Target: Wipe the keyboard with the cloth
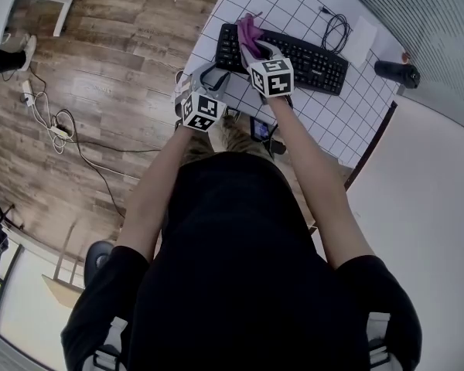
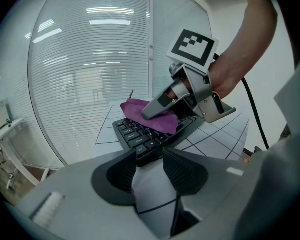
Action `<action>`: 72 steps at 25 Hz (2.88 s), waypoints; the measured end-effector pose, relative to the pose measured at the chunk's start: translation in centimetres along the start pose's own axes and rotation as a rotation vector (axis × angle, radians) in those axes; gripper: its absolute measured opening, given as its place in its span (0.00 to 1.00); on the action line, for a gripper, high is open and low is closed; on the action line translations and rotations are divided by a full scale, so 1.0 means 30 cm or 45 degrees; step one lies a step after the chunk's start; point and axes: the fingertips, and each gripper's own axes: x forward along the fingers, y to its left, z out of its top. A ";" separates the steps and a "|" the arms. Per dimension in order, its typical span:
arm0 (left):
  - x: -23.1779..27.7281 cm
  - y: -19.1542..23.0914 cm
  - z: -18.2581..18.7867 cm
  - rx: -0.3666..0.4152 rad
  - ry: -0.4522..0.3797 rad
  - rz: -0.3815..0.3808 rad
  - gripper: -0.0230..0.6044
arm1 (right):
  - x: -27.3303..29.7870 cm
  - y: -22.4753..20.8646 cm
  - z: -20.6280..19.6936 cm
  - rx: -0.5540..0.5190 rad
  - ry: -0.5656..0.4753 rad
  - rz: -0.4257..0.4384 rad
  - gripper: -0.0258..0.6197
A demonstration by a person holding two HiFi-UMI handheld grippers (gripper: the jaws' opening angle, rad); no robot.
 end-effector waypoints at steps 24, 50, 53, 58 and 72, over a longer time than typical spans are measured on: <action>0.002 0.001 -0.001 -0.036 0.016 -0.039 0.29 | 0.103 0.147 0.060 -0.043 -0.013 0.167 0.20; -0.010 0.013 0.006 0.011 0.013 -0.001 0.30 | -0.806 -0.699 -0.306 0.160 -0.382 -0.378 0.19; -0.009 0.015 0.002 0.021 0.014 0.025 0.29 | -0.871 -0.805 -0.453 0.181 -0.305 -0.478 0.20; -0.005 0.019 -0.001 0.030 0.010 0.049 0.28 | -0.881 -0.863 -0.556 0.186 -0.241 -0.544 0.20; -0.005 -0.004 -0.009 0.067 -0.002 0.018 0.31 | -0.752 -0.798 -0.559 0.149 -0.183 -0.525 0.19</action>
